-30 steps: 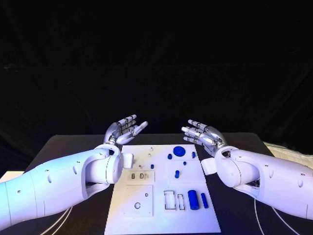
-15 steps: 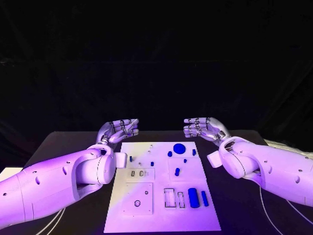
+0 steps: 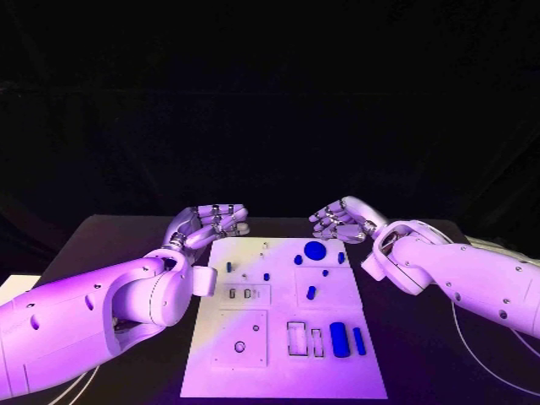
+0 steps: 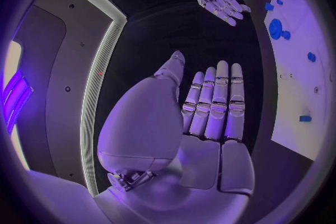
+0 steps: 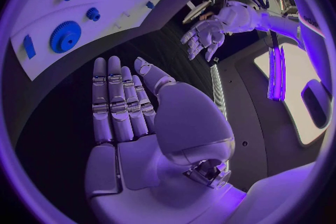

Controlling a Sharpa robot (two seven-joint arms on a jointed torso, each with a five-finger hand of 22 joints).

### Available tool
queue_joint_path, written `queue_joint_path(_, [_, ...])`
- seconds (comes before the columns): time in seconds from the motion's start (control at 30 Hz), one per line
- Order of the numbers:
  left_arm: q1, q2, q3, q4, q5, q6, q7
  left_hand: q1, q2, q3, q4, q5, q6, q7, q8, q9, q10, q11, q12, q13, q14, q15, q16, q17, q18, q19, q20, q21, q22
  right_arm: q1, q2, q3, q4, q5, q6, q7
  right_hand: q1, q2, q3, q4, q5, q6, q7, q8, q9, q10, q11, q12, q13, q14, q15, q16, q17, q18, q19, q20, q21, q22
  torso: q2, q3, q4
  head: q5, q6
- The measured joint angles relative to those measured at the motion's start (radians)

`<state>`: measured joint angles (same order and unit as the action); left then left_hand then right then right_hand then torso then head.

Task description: Assemble the parts on the task board

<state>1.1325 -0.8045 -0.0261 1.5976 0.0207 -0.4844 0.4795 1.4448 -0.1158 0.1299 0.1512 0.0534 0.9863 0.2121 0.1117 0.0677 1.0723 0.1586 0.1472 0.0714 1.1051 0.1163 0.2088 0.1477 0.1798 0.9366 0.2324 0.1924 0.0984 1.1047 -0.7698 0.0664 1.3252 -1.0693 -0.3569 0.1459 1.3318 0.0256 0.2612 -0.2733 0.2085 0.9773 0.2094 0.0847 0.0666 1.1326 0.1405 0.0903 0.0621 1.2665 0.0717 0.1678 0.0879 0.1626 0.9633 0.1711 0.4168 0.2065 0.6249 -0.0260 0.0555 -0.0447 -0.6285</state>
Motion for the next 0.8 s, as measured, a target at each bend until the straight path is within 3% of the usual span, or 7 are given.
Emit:
queue_joint_path(0.07, [0.001, -0.011, 0.003, 0.02, 0.006, 0.007, -0.004, 0.005, 0.005, -0.002, -0.002, 0.0, 0.0, 0.0, -0.004, 0.0, 0.0, 0.0, -0.002, -0.001, 0.0, 0.0, -0.001, 0.0, 0.0, 0.0, 0.0, 0.0, -0.001, 0.006, 0.001, 0.001, 0.008, -0.073, 0.012, -0.034, 0.0, 0.0, 0.0, 0.0, 0.0, 0.016, -0.008, 0.0, 0.001, 0.02, -0.009, -0.002, 0.0, 0.041, -0.012, 0.011, 0.009, 0.0, 0.019, -0.012, 0.038, 0.022, 0.011, -0.0031, 0.0048, -0.005, 0.002])
queue_joint_path(0.17, [0.006, -0.024, 0.008, 0.05, 0.02, 0.018, -0.01, 0.009, 0.009, 0.0, -0.008, 0.0, 0.0, 0.0, -0.006, -0.001, 0.0, 0.0, -0.012, -0.002, 0.0, 0.0, -0.009, 0.001, 0.0, 0.0, 0.0, 0.0, -0.003, 0.015, 0.002, 0.004, 0.024, -0.19, 0.039, -0.088, -0.012, -0.031, -0.021, 0.008, -0.01, 0.067, -0.035, -0.002, 0.001, 0.081, -0.042, -0.02, 0.002, 0.182, -0.056, 0.088, 0.065, 0.015, 0.092, -0.062, 0.197, 0.113, 0.028, -0.0083, 0.0112, -0.012, 0.007])
queue_joint_path(0.27, [0.011, -0.036, 0.01, 0.075, 0.032, 0.027, -0.016, 0.008, 0.019, -0.009, -0.016, 0.0, 0.0, 0.0, -0.014, -0.001, 0.0, 0.0, -0.023, -0.003, 0.0, 0.0, -0.019, 0.001, 0.0, 0.003, 0.003, -0.005, -0.007, 0.023, 0.003, 0.006, 0.039, -0.299, 0.069, -0.139, -0.022, -0.041, -0.028, 0.017, -0.025, 0.076, -0.044, -0.012, 0.001, 0.087, -0.049, -0.023, 0.002, 0.197, -0.069, 0.186, 0.129, 0.015, 0.111, -0.079, 0.272, 0.157, 0.044, -0.0128, 0.0178, -0.019, 0.011])
queue_joint_path(0.37, [0.016, -0.047, 0.011, 0.093, 0.043, 0.035, -0.023, 0.008, 0.019, -0.014, -0.022, 0.0, -0.003, 0.009, -0.02, -0.001, -0.006, 0.005, -0.032, -0.003, -0.003, 0.003, -0.03, 0.001, 0.0, 0.003, 0.003, -0.011, -0.012, 0.03, 0.007, 0.009, 0.049, -0.388, 0.094, -0.179, -0.026, -0.045, -0.017, 0.028, -0.025, 0.079, -0.048, -0.013, 0.001, 0.071, -0.055, -0.023, 0.002, 0.198, -0.07, 0.277, 0.187, 0.015, 0.113, -0.081, 0.32, 0.186, 0.058, -0.0161, 0.0234, -0.025, 0.014])
queue_joint_path(0.57, [0.023, -0.056, 0.012, 0.115, 0.056, 0.045, -0.034, 0.002, 0.024, -0.018, -0.026, 0.0, -0.004, 0.011, -0.025, -0.001, -0.006, 0.006, -0.037, -0.003, -0.004, 0.004, -0.035, 0.002, 0.0, 0.003, 0.003, -0.016, -0.015, 0.039, 0.01, 0.017, 0.062, -0.497, 0.122, -0.232, -0.05, -0.069, -0.002, 0.054, -0.033, 0.079, -0.048, -0.016, 0.001, 0.03, -0.051, -0.023, 0.002, 0.198, -0.07, 0.461, 0.303, 0.015, 0.121, -0.078, 0.401, 0.234, 0.082, -0.0189, 0.0291, -0.036, 0.019])
queue_joint_path(0.8, [0.026, -0.058, 0.012, 0.126, 0.065, 0.052, -0.044, 0.002, 0.024, -0.024, -0.031, 0.0, -0.008, 0.015, -0.029, -0.002, -0.009, 0.009, -0.043, -0.003, -0.007, 0.007, -0.039, 0.003, 0.0, 0.003, 0.003, -0.022, -0.017, 0.045, 0.011, 0.022, 0.081, -0.565, 0.147, -0.269, -0.039, -0.082, 0.023, 0.091, -0.035, 0.086, -0.055, -0.016, 0.001, 0.013, -0.046, -0.023, 0.003, 0.198, -0.07, 0.802, 0.632, 0.015, 0.128, -0.07, 0.513, 0.322, 0.102, -0.0202, 0.0363, -0.042, 0.018])
